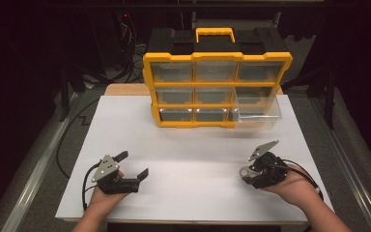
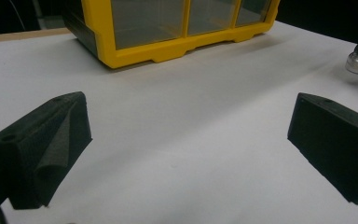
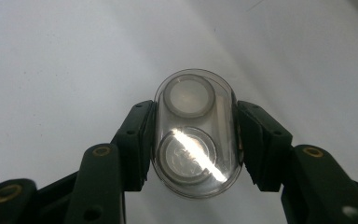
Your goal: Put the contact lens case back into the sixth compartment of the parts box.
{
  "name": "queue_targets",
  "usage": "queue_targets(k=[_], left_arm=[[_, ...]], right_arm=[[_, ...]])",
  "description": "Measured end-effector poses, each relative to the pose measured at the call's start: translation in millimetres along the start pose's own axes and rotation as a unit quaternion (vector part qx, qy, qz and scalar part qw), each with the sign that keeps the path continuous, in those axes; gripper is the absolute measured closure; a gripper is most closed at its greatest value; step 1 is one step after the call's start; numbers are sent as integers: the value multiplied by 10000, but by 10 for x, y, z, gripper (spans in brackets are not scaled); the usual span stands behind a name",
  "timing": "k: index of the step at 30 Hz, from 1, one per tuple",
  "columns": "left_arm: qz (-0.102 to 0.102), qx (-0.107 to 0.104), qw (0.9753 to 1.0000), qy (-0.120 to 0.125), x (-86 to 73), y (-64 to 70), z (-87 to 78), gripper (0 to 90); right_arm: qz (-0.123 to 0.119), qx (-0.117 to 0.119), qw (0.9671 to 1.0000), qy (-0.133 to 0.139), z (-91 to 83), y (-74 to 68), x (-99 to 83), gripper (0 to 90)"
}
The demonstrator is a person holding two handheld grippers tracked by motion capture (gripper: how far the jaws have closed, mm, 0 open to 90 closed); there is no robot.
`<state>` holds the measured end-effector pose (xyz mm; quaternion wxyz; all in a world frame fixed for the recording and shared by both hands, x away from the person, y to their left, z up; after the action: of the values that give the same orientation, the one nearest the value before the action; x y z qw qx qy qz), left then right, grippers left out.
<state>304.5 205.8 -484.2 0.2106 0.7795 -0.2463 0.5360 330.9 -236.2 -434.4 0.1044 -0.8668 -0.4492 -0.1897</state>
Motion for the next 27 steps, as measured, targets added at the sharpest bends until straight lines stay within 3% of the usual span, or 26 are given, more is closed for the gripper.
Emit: queue_targets(k=[11, 27], left_arm=[[-6, -2, 10000, 11, 1, 2, 2, 5], [-5, -15, 10000, 23, 3, 6, 3, 5]], right_arm=[[-170, 122, 9997, -133, -128, 26, 61, 499], [-165, 287, 9991, -275, -426, 75, 151, 499]])
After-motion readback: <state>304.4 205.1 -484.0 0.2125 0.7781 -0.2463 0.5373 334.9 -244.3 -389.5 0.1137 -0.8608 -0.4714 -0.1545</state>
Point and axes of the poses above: each handheld gripper's, and its own axes: z roughly forward along the jaws, x roughly out of its top, y roughly to its right, the point moved 2 cm from there along z, roughly forward along the jaws, and after that the axes turned 4 degrees about x, right-handed, at the moved point
